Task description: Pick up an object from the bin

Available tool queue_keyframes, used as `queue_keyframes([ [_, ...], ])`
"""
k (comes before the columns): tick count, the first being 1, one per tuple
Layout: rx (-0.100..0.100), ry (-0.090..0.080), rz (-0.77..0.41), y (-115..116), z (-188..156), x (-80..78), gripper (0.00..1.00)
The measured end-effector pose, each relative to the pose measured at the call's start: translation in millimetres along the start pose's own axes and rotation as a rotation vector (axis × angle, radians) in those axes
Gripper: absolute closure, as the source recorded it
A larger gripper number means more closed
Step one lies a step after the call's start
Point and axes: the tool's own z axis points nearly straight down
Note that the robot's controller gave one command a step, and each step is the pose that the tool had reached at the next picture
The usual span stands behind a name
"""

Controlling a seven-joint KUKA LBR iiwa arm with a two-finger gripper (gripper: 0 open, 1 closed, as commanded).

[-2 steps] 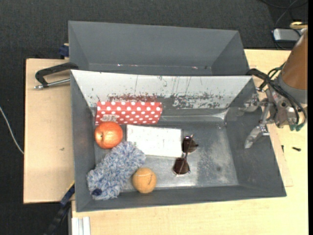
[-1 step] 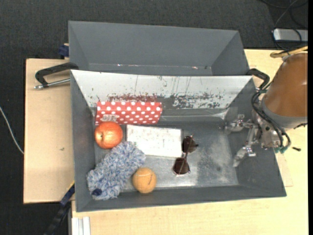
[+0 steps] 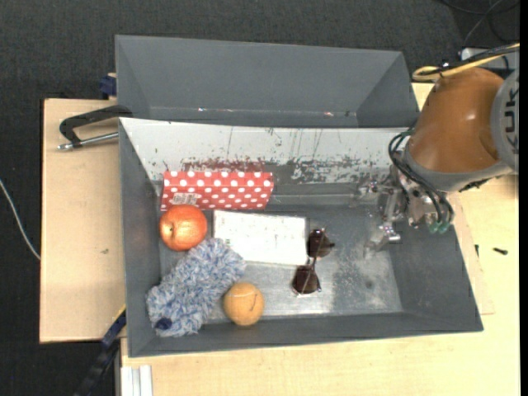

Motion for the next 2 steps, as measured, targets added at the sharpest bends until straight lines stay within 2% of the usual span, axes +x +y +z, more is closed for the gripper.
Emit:
queue_keyframes([
  [1,-0.001,0.006,-0.101,4,5,7.1,0.0],
  [2,0.001,0.001,-0.074,20,35,-13.8,0.0],
])
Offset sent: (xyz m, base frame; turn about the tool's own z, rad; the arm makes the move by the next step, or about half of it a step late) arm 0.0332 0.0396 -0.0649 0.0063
